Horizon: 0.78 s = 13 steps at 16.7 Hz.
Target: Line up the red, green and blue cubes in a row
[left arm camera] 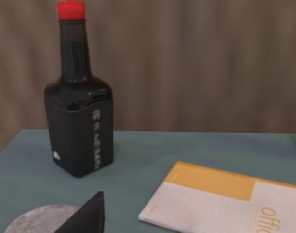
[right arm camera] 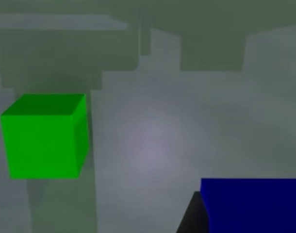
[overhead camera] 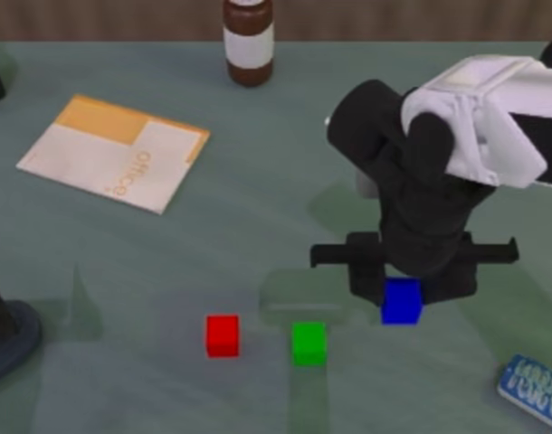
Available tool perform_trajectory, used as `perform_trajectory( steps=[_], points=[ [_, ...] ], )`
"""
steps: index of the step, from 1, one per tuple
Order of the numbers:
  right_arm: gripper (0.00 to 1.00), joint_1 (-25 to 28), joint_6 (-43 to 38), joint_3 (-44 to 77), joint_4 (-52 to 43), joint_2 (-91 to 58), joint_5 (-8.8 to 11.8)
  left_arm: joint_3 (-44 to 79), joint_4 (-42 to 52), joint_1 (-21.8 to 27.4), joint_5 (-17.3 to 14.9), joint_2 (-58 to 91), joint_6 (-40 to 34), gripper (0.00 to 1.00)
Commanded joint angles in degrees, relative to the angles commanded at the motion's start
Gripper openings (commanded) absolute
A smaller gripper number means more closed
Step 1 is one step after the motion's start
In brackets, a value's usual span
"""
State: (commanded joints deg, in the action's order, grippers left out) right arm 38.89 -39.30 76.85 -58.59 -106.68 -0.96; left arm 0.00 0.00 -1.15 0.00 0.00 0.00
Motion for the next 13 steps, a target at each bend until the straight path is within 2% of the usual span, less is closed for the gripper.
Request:
perform_trajectory(
  steps=[7,12,13],
  points=[
    [0.00,0.54,-0.23,-7.97,13.04,-4.77,-0.11,0.00,0.00,0.00,0.00,0.00,0.00,1.00],
    [0.00,0.60,-0.28,-8.69,14.06,-5.27,-0.14,0.00,0.00,0.00,0.00,0.00,0.00,1.00],
    [0.08,0.60,-0.28,-8.69,14.06,-5.27,-0.14,0.00,0.00,0.00,0.00,0.00,0.00,1.00]
  ],
)
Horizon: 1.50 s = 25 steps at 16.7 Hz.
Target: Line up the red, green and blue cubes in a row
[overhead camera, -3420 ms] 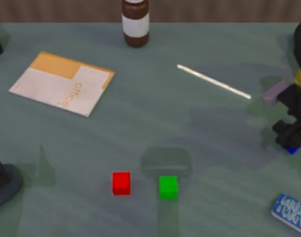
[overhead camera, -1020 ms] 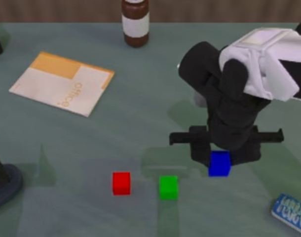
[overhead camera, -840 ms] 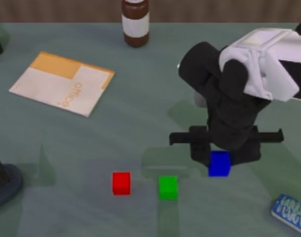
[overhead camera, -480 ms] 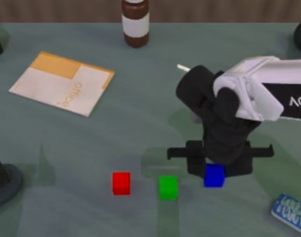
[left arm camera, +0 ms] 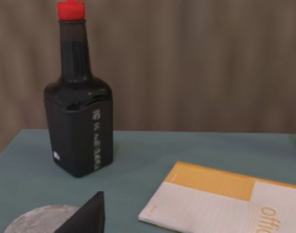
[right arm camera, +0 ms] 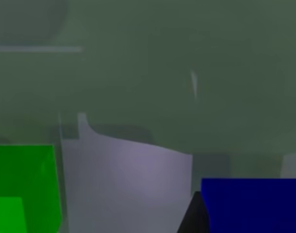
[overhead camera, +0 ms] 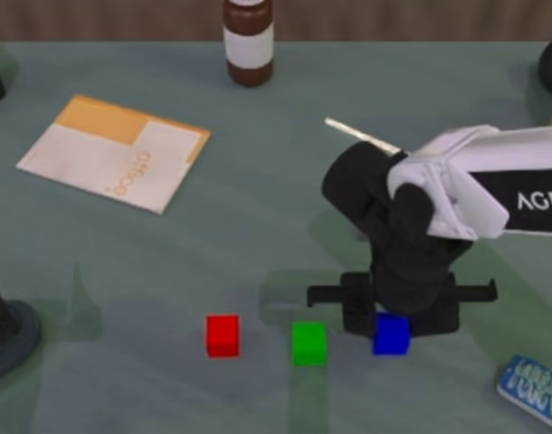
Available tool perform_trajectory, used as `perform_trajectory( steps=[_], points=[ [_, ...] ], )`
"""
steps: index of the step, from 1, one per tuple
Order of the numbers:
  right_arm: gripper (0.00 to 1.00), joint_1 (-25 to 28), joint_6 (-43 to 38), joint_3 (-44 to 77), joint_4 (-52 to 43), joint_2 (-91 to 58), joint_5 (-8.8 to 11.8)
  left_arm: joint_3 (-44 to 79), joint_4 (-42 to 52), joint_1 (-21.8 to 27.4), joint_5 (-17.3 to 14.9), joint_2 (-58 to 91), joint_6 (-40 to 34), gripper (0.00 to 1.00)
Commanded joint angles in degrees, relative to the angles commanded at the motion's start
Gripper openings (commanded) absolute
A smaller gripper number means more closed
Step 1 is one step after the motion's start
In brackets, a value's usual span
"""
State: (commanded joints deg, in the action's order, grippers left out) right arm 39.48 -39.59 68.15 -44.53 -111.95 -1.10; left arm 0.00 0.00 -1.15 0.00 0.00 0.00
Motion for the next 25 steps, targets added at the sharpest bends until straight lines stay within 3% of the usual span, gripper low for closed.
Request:
perform_trajectory(
  steps=[12,22,25],
  points=[
    [0.98,0.00,0.00,0.00,0.00,0.00,0.00,0.00,0.00,0.00,0.00,0.00,0.00,1.00],
    [1.00,-0.11,-0.05,0.18,-0.20,0.10,-0.01,0.00,0.00,0.00,0.00,0.00,0.00,1.00],
    [1.00,0.15,-0.17,2.80,-4.40,1.64,0.04,0.00,0.00,0.00,0.00,0.00,0.00,1.00]
  ],
)
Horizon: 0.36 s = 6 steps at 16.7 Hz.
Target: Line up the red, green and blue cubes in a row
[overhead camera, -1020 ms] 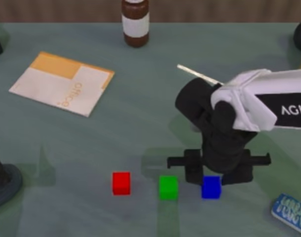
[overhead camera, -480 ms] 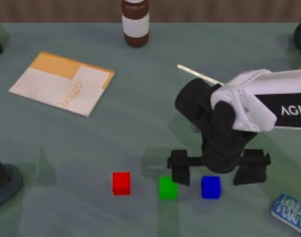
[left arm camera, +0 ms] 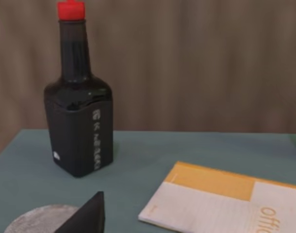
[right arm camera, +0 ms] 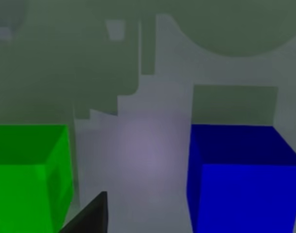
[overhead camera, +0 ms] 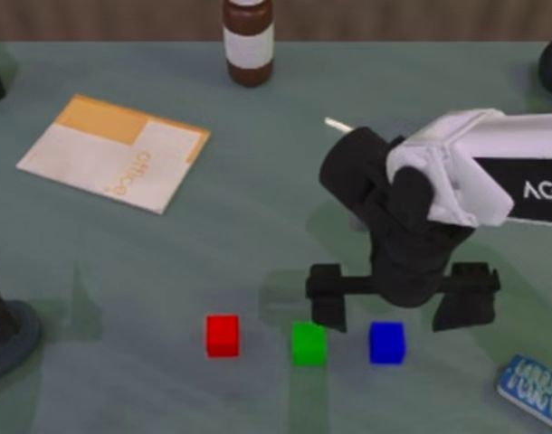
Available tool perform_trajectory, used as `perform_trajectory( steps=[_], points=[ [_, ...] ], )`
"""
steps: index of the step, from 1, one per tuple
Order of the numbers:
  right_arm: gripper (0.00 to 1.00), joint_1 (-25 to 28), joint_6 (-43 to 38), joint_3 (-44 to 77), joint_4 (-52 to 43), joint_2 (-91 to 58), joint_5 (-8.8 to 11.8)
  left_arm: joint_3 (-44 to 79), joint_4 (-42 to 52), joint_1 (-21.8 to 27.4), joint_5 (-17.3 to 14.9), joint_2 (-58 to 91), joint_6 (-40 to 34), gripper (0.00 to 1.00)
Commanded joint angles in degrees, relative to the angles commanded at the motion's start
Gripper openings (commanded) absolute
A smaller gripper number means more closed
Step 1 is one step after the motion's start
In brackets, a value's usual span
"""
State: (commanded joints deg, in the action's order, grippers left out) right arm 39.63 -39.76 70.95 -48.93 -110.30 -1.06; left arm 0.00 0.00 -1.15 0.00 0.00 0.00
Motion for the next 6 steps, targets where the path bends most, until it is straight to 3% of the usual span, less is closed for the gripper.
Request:
perform_trajectory(
  steps=[6],
  points=[
    [1.00,0.44,0.15,5.85,-10.51,4.65,-0.01,0.00,0.00,0.00,0.00,0.00,0.00,1.00]
  ],
)
